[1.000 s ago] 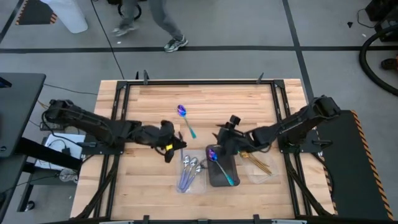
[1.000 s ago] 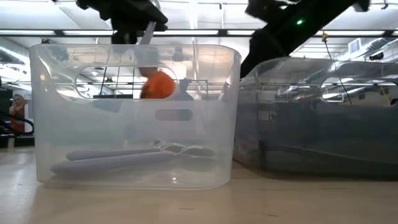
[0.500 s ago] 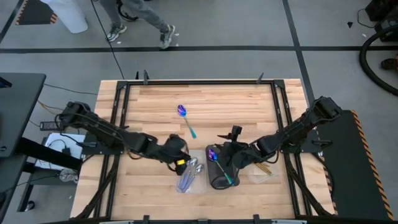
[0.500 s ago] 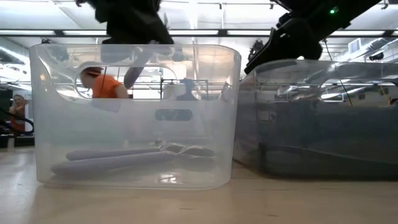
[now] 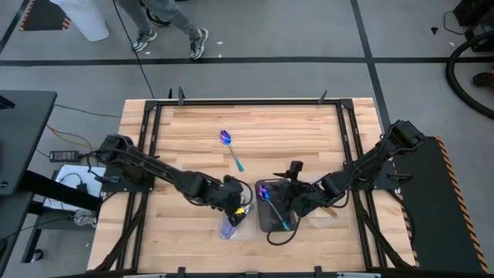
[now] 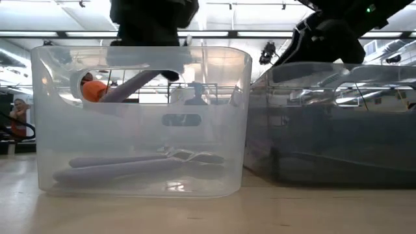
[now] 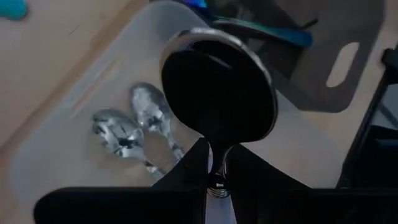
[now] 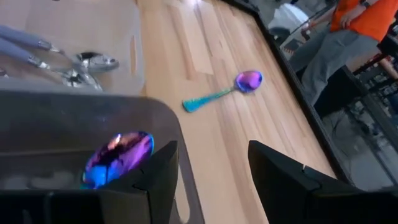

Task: Sort silverware by color (type)
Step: Put the purple spoon into the left transparent bin

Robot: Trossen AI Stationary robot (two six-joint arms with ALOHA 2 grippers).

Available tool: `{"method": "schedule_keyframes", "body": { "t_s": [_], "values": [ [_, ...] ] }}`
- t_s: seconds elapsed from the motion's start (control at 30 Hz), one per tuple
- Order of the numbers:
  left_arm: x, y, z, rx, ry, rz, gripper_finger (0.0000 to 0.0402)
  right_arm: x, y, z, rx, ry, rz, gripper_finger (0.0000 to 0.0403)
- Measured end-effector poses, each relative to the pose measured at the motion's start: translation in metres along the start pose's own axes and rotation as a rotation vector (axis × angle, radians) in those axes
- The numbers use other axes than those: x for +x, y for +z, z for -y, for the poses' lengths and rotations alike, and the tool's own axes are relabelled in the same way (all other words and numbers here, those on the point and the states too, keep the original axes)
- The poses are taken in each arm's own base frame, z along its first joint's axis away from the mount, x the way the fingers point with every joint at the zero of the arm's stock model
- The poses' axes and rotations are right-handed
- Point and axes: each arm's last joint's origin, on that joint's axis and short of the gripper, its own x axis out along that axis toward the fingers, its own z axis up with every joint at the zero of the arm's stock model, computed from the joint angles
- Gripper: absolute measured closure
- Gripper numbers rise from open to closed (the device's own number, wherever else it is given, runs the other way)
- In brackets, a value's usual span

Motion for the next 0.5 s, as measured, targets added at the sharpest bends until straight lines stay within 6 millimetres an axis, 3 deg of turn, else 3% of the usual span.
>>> {"method": "schedule_keyframes", "body": {
  "t_s": [0.5],
  "values": [
    [0.028, -0.001, -0.003, -0.098, -0.008, -0.112, 0.0356, 0.001, -0.002, -0.001, 0.032, 0.045, -0.02, 0.02]
  ]
}}
